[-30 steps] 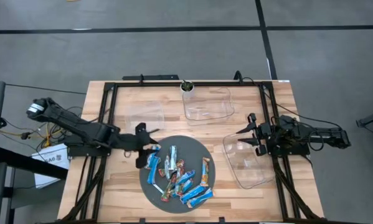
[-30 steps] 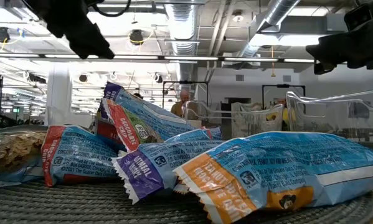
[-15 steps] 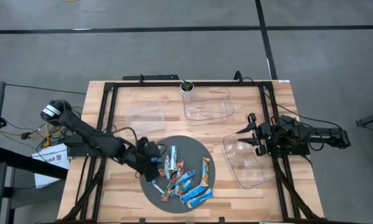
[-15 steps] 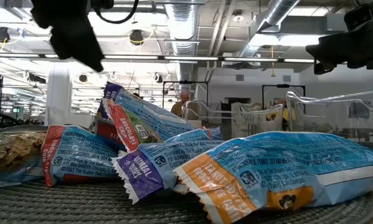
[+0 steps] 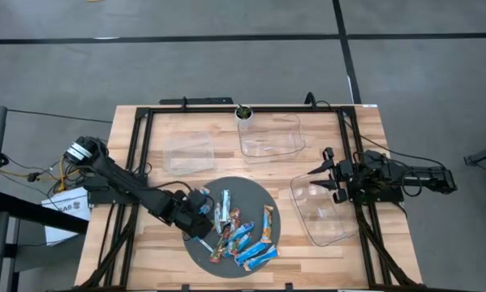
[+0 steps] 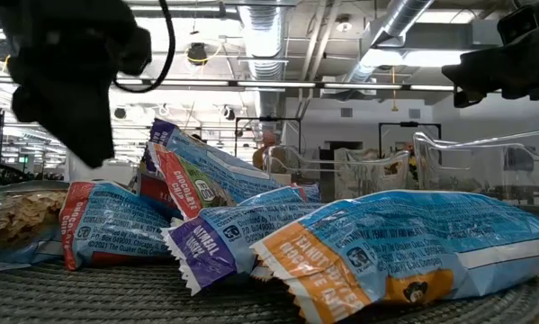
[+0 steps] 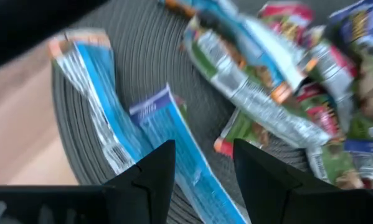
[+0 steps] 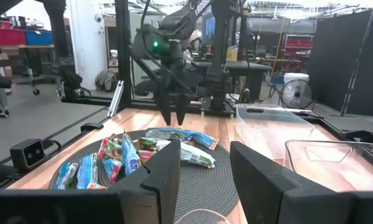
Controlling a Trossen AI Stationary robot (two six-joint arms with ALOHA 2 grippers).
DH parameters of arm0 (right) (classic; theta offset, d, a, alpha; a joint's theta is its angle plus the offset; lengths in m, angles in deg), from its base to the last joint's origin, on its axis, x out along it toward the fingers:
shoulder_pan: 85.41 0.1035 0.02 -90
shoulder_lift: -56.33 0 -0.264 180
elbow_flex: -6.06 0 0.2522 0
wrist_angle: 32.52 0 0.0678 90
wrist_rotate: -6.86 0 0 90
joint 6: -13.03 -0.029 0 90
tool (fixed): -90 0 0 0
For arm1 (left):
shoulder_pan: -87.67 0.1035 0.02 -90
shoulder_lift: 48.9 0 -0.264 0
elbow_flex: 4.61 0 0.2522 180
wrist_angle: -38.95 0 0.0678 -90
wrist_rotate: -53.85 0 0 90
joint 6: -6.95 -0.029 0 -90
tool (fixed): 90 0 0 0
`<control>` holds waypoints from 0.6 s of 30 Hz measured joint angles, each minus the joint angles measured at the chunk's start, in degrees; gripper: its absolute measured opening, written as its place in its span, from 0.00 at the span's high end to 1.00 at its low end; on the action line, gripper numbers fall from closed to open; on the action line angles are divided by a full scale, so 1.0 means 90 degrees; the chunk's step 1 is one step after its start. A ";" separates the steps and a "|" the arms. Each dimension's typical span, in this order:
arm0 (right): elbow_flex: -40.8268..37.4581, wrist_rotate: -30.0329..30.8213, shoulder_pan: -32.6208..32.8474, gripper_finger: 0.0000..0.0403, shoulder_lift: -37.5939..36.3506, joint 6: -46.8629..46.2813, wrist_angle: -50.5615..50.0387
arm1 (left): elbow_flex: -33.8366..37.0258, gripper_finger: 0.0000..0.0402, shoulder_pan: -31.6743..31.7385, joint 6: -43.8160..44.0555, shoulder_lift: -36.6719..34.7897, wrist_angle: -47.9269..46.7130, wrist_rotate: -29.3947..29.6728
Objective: Pick and place Granola Bars by type
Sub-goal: Put the blue granola bar into the white bin
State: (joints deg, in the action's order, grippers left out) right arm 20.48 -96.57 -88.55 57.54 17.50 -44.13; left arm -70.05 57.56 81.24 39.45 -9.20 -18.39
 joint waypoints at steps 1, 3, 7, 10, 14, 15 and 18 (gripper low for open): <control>0.0001 0.0000 -0.0002 0.67 -0.0002 0.0000 0.0000 | 0.0000 0.62 0.0000 0.0073 0.0071 -0.0002 -0.0088; -0.0001 0.0000 0.0000 0.67 -0.0002 0.0000 0.0000 | 0.0000 0.62 0.0000 0.0245 0.0194 -0.0008 -0.0291; 0.0001 0.0000 -0.0002 0.67 0.0000 0.0000 0.0000 | 0.0000 0.62 -0.0004 0.0499 0.0321 -0.0033 -0.0455; -0.0001 0.0000 -0.0001 0.67 -0.0001 0.0000 0.0000 | -0.0002 0.62 -0.0007 0.0625 0.0390 -0.0084 -0.0474; 0.0001 0.0000 -0.0001 0.67 -0.0002 0.0000 0.0000 | 0.0023 0.62 -0.0007 0.0656 0.0406 -0.0089 -0.0525; 0.0000 0.0000 0.0000 0.67 -0.0002 0.0000 0.0000 | 0.0047 0.62 -0.0007 0.0665 0.0406 -0.0096 -0.0546; 0.0001 0.0000 0.0000 0.67 -0.0002 -0.0002 0.0000 | 0.0101 0.62 -0.0007 0.0669 0.0406 -0.0126 -0.0554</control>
State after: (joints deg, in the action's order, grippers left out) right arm 20.49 -96.57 -88.55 57.52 17.48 -44.13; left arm -69.13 57.49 87.26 43.10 -10.34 -23.38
